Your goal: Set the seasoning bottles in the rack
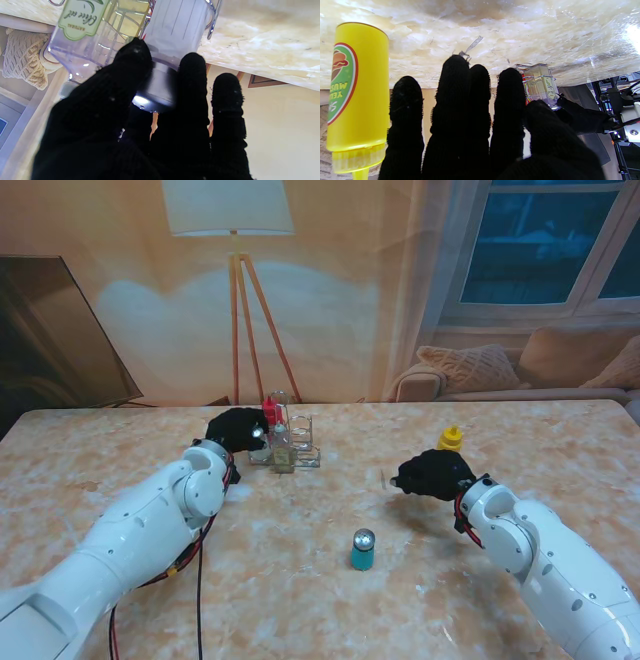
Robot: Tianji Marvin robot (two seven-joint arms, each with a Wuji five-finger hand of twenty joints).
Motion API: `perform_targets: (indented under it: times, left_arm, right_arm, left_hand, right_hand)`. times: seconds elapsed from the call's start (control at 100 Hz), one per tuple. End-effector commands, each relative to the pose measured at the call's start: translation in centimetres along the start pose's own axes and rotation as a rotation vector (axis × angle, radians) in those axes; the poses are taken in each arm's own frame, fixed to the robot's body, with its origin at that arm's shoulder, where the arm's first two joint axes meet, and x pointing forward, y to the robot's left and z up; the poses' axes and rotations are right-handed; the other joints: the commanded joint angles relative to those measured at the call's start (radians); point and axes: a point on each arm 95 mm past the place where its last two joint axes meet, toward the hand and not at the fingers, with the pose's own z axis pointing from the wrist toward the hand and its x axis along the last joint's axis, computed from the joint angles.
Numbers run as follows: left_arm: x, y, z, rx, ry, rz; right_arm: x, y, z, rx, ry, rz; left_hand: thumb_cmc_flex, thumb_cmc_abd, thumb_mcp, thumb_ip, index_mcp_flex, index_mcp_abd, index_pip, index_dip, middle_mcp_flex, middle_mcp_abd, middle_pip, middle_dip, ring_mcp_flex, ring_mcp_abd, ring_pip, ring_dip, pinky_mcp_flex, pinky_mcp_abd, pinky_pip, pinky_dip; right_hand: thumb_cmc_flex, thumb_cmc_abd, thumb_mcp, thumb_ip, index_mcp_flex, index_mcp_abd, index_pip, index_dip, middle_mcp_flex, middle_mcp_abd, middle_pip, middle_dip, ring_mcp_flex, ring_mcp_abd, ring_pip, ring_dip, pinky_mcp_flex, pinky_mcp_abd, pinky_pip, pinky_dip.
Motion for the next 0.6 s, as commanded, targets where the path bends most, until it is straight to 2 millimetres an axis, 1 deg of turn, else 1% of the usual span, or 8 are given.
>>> perform_targets:
  times: [0.0, 0.06, 0.21, 0.34, 0.37, 0.44, 0.5, 0.59]
  left_arm:
    - [0.33, 0.16, 0.19, -0.012, 0.0, -0.003]
    - [0.32, 0.2, 0.2, -0.009, -0.001, -0.001]
    - [0.3, 0.14, 0.2, -0.007, -0.003, 0.0]
    - [0.29, 0.24, 0.22, -0.009, -0.004, 0.0]
    - [0.29, 0.27, 0.22, -0.01, -0.004, -0.002]
    - [0.27, 0.32, 0.21, -0.012, -0.003, -0.001]
    - [0.24, 0.3, 0.19, -0.013, -0.003, -0.003]
    - [0.18, 0.25, 0.15, -0.011, -0.002, -0.003]
  right_arm:
    - [0.29, -0.62, -0.09, 0.023, 0.002, 0.004]
    - [0.29, -0.61, -0.09, 0.022, 0.002, 0.005]
    - [0.29, -0.62, -0.1, 0.021, 0.002, 0.005]
    - [0.29, -0.62, -0.14, 0.021, 0.002, 0.004]
    - [0.28, -0.61, -0.15, 0.02, 0.002, 0.003]
    - [0.27, -0.61, -0.15, 0.02, 0.001, 0.003]
    - [0.26, -0.61, -0.14, 0.02, 0.001, 0.003]
    - [0.27, -0.62, -0.14, 0.021, 0.001, 0.003]
  left_hand:
    - [0.047, 0.039, 0.077, 0.021, 0.025, -0.035, 0.078, 0.002, 0.025, -0.048, 0.109, 0.0, -0.023, -0.024, -0.037, 0.001, -0.019, -0.02, -0.013, -0.009]
    - [0.018, 0.026, 0.089, 0.011, 0.015, -0.024, 0.049, 0.009, -0.029, -0.041, 0.174, -0.053, -0.039, -0.02, -0.053, 0.007, -0.034, -0.019, -0.023, -0.01]
    - [-0.007, 0.018, 0.089, 0.004, -0.003, -0.007, 0.006, 0.015, -0.095, -0.032, 0.218, -0.099, -0.072, -0.015, -0.074, 0.0, -0.061, -0.019, -0.038, -0.015]
    - [-0.081, -0.004, 0.17, -0.009, 0.001, 0.02, -0.074, 0.038, -0.154, -0.023, 0.261, -0.193, -0.1, -0.004, -0.096, -0.036, -0.08, -0.014, -0.052, -0.025]
    - [-0.118, -0.012, 0.212, -0.012, 0.004, 0.028, -0.108, 0.046, -0.165, -0.022, 0.264, -0.232, -0.111, -0.002, -0.104, -0.078, -0.085, -0.011, -0.058, -0.03]
    - [-0.187, -0.017, 0.28, 0.011, 0.008, 0.044, -0.16, 0.052, -0.178, -0.022, 0.251, -0.255, -0.125, 0.004, -0.117, -0.111, -0.09, -0.011, -0.069, -0.04]
    - [-0.258, -0.016, 0.34, 0.073, 0.005, 0.059, -0.204, 0.067, -0.193, -0.018, 0.24, -0.264, -0.143, 0.012, -0.129, -0.126, -0.104, -0.007, -0.083, -0.048]
    - [-0.282, -0.025, 0.349, 0.079, 0.0, 0.067, -0.224, 0.068, -0.206, -0.013, 0.232, -0.268, -0.159, 0.021, -0.14, -0.132, -0.119, -0.003, -0.093, -0.052]
  right_hand:
    - [-0.004, -0.009, 0.023, -0.031, 0.017, -0.02, 0.009, -0.005, 0.009, -0.001, 0.007, 0.003, 0.015, -0.024, 0.005, -0.005, -0.004, 0.004, 0.002, 0.014]
    - [-0.004, -0.009, 0.023, -0.03, 0.018, -0.017, 0.009, -0.006, 0.01, -0.002, 0.007, 0.003, 0.016, -0.023, 0.005, -0.005, -0.003, 0.004, 0.002, 0.014]
    - [-0.004, -0.01, 0.024, -0.031, 0.019, -0.018, 0.008, -0.007, 0.011, -0.001, 0.006, 0.002, 0.016, -0.023, 0.005, -0.005, -0.003, 0.004, 0.002, 0.014]
    - [-0.004, -0.011, 0.025, -0.03, 0.019, -0.018, 0.008, -0.007, 0.011, -0.001, 0.006, 0.002, 0.016, -0.023, 0.005, -0.005, -0.003, 0.004, 0.002, 0.014]
    - [-0.003, -0.011, 0.026, -0.03, 0.019, -0.018, 0.008, -0.007, 0.011, 0.0, 0.006, 0.002, 0.016, -0.023, 0.005, -0.005, -0.003, 0.004, 0.002, 0.014]
    - [-0.004, -0.013, 0.026, -0.031, 0.021, -0.015, 0.008, -0.008, 0.013, 0.001, 0.006, 0.002, 0.017, -0.023, 0.005, -0.005, -0.003, 0.005, 0.002, 0.014]
    - [-0.003, -0.016, 0.028, -0.031, 0.022, -0.014, 0.007, -0.01, 0.013, 0.002, 0.006, 0.002, 0.018, -0.022, 0.005, -0.005, -0.003, 0.004, 0.002, 0.014]
    - [-0.005, -0.015, 0.03, -0.031, 0.024, -0.012, 0.007, -0.011, 0.015, 0.001, 0.006, 0.002, 0.018, -0.023, 0.005, -0.005, -0.003, 0.004, 0.002, 0.014]
